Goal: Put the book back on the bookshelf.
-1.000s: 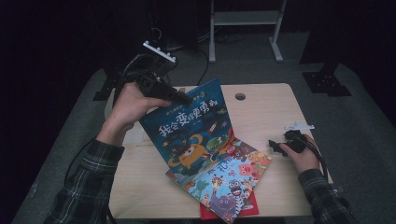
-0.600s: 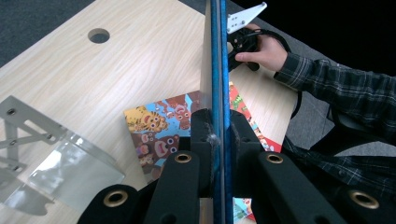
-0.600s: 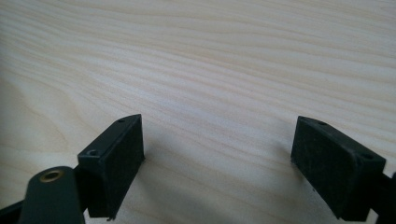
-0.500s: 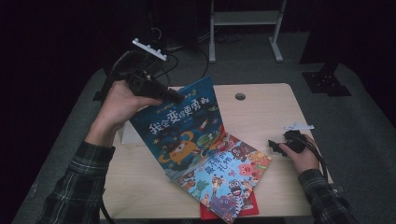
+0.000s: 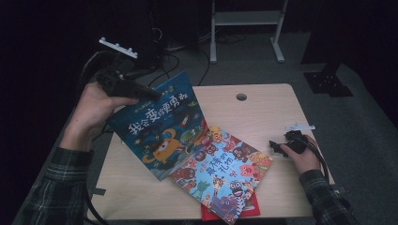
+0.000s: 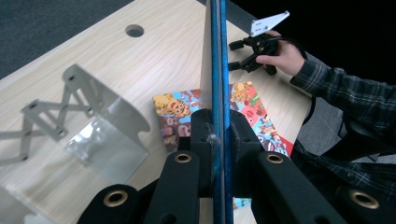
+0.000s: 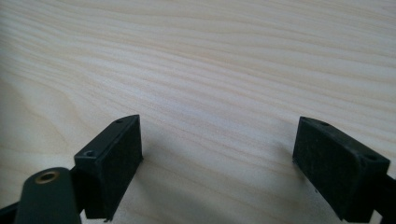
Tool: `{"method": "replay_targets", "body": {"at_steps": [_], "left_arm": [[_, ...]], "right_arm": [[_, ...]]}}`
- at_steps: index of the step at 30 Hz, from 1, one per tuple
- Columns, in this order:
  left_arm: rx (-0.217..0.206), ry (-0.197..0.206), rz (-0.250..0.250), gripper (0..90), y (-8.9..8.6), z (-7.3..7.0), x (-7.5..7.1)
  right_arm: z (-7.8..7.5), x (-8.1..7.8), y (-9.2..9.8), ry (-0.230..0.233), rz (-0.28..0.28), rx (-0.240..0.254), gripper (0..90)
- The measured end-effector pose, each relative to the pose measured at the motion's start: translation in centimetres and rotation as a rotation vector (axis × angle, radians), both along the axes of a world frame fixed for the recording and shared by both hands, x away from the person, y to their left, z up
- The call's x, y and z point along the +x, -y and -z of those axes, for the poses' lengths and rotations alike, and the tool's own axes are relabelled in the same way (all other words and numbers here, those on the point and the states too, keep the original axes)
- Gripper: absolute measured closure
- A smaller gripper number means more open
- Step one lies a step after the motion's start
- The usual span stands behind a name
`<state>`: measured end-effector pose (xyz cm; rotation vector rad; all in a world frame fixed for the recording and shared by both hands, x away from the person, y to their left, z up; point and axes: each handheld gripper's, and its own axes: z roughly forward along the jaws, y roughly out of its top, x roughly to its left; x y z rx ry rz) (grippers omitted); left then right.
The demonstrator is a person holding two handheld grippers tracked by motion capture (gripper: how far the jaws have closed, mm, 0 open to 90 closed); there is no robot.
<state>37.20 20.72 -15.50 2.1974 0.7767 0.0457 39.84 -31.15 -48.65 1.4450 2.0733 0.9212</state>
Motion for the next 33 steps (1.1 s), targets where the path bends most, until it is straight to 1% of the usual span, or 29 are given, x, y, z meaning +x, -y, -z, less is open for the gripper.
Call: {"method": "replay_targets", "body": {"at_steps": [1, 2, 3, 5, 6, 8, 9, 11, 12, 13, 14, 16, 17, 19, 20, 21, 22, 23, 25, 26, 27, 28, 29, 30, 31, 32, 33], "left_arm": [[-0.001, 0.001, -0.004, 82.8, -0.4, 0.0, 0.0], [-0.005, 0.001, -0.021, 82.7, -1.2, -0.1, -0.2], [-0.005, 0.001, -0.021, 82.7, -1.2, -0.1, -0.2], [-0.005, 0.001, -0.039, 82.8, -2.1, -0.2, -0.3], [-0.004, 0.004, -0.057, 82.8, -3.0, -0.2, -0.5], [-0.004, 0.005, -0.081, 82.7, -4.0, -0.2, -0.7], [-0.004, 0.005, -0.081, 82.7, -4.0, -0.2, -0.7], [-0.003, 0.008, -0.105, 82.7, -5.0, -0.2, -0.9], [-0.004, 0.012, -0.129, 82.8, -5.9, -0.2, -1.1], [-0.005, 0.012, -0.140, 82.7, -6.4, -0.2, -1.2], [-0.005, 0.012, -0.140, 82.8, -6.4, -0.2, -1.2], [-0.009, 0.011, -0.161, 82.7, -7.4, 0.0, -1.4], [-0.011, 0.009, -0.183, 82.7, -8.3, 0.1, -1.6], [-0.012, 0.010, -0.207, 82.7, -9.1, 0.3, -1.8], [-0.012, 0.010, -0.207, 82.7, -9.1, 0.3, -1.8], [-0.008, 0.010, -0.232, 82.7, -10.1, 0.4, -2.1], [-0.008, 0.010, -0.232, 82.7, -10.1, 0.4, -2.1], [-0.004, 0.010, -0.243, 82.7, -10.6, 0.5, -2.2], [-0.001, 0.009, -0.273, 82.7, -11.7, 0.7, -2.4], [0.004, 0.010, -0.302, 82.8, -12.7, 0.9, -2.6], [0.002, 0.010, -0.319, 82.7, -13.2, 1.0, -2.7], [0.002, 0.010, -0.319, 82.8, -13.2, 1.0, -2.7], [0.008, 0.010, -0.334, 82.8, -13.8, 1.1, -2.7], [0.005, 0.008, -0.354, 82.8, -14.2, 1.2, -2.8], [0.008, 0.006, -0.380, 82.7, -15.3, 1.4, -2.9], [0.008, 0.006, -0.380, 82.7, -15.3, 1.4, -2.9], [0.002, 0.005, -0.414, 82.8, -16.2, 1.6, -2.9]], "right_arm": [[0.0, 0.0, 0.0, 0.000, 0.000, 0.000, 13.7], [0.0, 0.0, 0.0, -0.002, 0.003, 0.001, 12.9], [0.0, 0.0, 0.0, -0.002, 0.004, -0.001, 12.6], [0.0, 0.0, 0.0, -0.004, 0.006, 0.000, 12.4], [0.0, 0.0, 0.0, -0.004, 0.007, 0.000, 12.4], [0.0, 0.0, 0.0, -0.004, 0.006, 0.000, 12.4], [0.0, 0.0, 0.0, -0.004, 0.007, 0.000, 12.4], [0.0, 0.0, 0.0, -0.004, 0.007, 0.000, 12.4], [0.0, 0.0, 0.0, -0.004, 0.007, 0.000, 12.4], [0.0, 0.0, 0.0, -0.004, 0.007, 0.000, 12.4], [0.0, 0.0, 0.0, -0.004, 0.007, 0.000, 12.4], [0.0, 0.0, 0.0, -0.004, 0.007, 0.000, 12.4], [0.0, 0.0, 0.0, -0.004, 0.007, 0.000, 12.4], [0.0, 0.0, 0.0, -0.004, 0.009, 0.000, 12.4], [0.0, 0.0, 0.0, -0.004, 0.009, 0.000, 12.4], [0.0, 0.0, 0.0, -0.004, 0.009, 0.000, 12.4], [0.0, 0.0, 0.0, -0.004, 0.009, 0.000, 12.3], [0.0, 0.0, 0.0, -0.004, 0.009, 0.000, 12.3], [0.0, 0.0, 0.0, -0.004, 0.009, 0.000, 12.3], [0.0, 0.0, 0.0, -0.004, 0.009, 0.000, 12.4], [0.0, 0.0, 0.0, -0.004, 0.010, 0.000, 12.3], [0.0, 0.0, 0.0, -0.003, 0.009, 0.000, 12.3], [0.0, 0.0, 0.0, -0.003, 0.009, 0.000, 12.3], [0.0, 0.0, 0.0, -0.003, 0.010, 0.000, 12.4], [0.0, 0.0, 0.0, -0.003, 0.009, 0.000, 12.4], [0.0, 0.0, 0.0, -0.003, 0.010, 0.000, 12.4], [0.0, 0.0, 0.0, -0.003, 0.010, 0.000, 12.3]]}}
